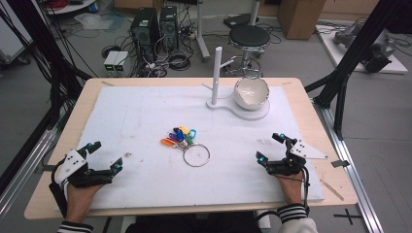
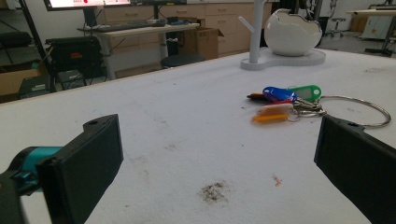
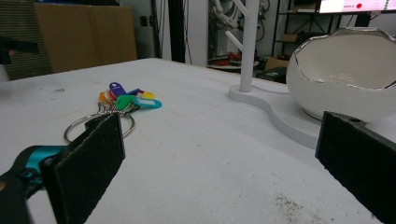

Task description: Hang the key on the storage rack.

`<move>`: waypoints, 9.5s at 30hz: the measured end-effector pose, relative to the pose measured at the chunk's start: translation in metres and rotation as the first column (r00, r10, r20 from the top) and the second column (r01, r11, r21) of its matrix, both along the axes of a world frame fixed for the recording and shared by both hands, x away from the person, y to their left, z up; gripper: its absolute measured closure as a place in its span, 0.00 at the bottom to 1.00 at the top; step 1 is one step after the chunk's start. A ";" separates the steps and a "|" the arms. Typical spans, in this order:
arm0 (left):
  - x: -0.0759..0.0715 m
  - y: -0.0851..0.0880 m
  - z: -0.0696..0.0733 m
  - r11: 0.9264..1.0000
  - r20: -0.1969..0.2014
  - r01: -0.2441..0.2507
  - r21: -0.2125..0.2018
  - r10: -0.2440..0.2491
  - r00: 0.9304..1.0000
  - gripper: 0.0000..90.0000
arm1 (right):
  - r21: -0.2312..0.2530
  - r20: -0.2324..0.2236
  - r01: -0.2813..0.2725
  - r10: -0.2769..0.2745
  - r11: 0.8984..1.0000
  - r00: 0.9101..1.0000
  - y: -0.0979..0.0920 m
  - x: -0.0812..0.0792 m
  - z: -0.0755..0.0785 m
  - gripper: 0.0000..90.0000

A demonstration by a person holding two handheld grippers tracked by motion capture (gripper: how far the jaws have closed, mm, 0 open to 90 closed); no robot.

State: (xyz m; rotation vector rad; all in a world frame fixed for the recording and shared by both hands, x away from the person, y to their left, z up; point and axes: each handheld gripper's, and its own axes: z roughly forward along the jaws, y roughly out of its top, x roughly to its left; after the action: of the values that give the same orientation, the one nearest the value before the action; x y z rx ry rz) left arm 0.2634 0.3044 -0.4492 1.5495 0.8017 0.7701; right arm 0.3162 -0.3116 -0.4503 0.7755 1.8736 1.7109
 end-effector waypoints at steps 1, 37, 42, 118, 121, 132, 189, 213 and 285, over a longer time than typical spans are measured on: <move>0.000 0.000 0.000 1.000 0.000 0.001 0.001 -0.001 1.000 0.02 | 0.001 -0.001 0.000 0.000 1.000 1.000 0.000 0.000 0.000 0.01; -0.001 -0.001 0.000 1.000 0.010 0.000 0.013 0.000 1.000 0.02 | -0.049 0.004 -0.170 0.171 0.984 0.985 0.028 0.020 0.097 0.01; -0.001 -0.001 0.000 1.000 0.008 0.000 0.013 0.000 1.000 0.02 | -0.103 -0.019 -0.244 0.244 0.964 0.970 0.042 0.031 0.120 0.01; -0.001 -0.002 0.000 1.000 0.008 0.004 0.021 -0.005 1.000 0.02 | -0.719 -0.627 -0.694 0.396 0.037 0.671 0.262 0.055 0.057 0.11; -0.001 -0.002 0.000 1.000 0.008 0.005 0.022 -0.005 1.000 0.02 | -0.716 -0.640 -0.698 0.383 0.021 0.667 0.264 0.055 0.055 0.18; -0.001 -0.002 0.000 1.000 0.007 0.005 0.020 -0.006 1.000 0.02 | -0.715 -0.657 -0.699 0.338 0.001 0.674 0.268 0.058 0.053 0.40; -0.001 -0.002 0.000 1.000 0.008 0.005 0.020 -0.005 1.000 0.02 | -0.763 -0.635 -0.632 0.346 -0.139 0.691 0.274 0.045 0.046 0.96; -0.001 -0.002 0.000 1.000 0.007 0.003 0.017 -0.003 1.000 0.02 | -0.666 -0.453 -0.589 0.379 0.457 0.807 0.204 0.079 0.119 0.99; 0.000 -0.003 0.000 1.000 0.006 0.000 0.023 0.000 1.000 0.02 | -0.220 -0.312 -0.157 0.083 0.963 0.947 0.097 0.183 0.114 0.99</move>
State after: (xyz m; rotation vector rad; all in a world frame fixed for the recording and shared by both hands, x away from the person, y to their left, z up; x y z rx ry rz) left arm 0.2630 0.3019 -0.4491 1.5666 0.7911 0.7861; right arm 0.4991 -0.2143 -0.3359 0.8748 2.3293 1.4562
